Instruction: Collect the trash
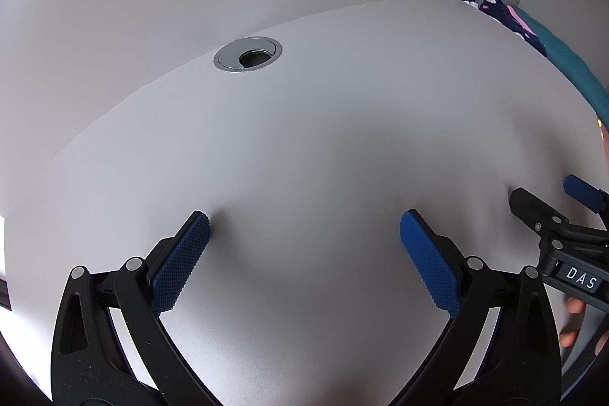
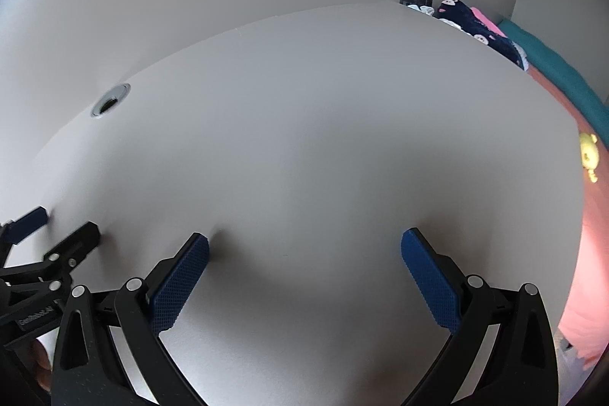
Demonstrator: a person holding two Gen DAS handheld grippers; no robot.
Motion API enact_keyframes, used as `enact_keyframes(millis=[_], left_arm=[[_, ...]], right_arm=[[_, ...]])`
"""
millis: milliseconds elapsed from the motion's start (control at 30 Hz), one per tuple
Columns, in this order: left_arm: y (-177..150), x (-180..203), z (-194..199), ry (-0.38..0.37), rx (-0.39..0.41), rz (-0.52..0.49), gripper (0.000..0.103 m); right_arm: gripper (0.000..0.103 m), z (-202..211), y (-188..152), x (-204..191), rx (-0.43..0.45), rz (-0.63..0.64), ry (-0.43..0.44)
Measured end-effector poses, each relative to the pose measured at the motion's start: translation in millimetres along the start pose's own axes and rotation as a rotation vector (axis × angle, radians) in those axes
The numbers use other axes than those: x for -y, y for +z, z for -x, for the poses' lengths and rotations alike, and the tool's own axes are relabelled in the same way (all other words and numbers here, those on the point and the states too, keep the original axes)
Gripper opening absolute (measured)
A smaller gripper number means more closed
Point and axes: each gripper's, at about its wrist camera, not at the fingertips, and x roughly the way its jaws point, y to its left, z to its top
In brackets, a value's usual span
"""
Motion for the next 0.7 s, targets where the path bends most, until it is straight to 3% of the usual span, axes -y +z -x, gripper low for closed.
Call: enact_keyframes(millis=[700], left_arm=[[1.4,-0.6,-1.0,0.002,-0.003,0.004,0.097]], right_arm=[[0.101,-1.4,-0.3,1.4,0.0,-0.007,-0.006]])
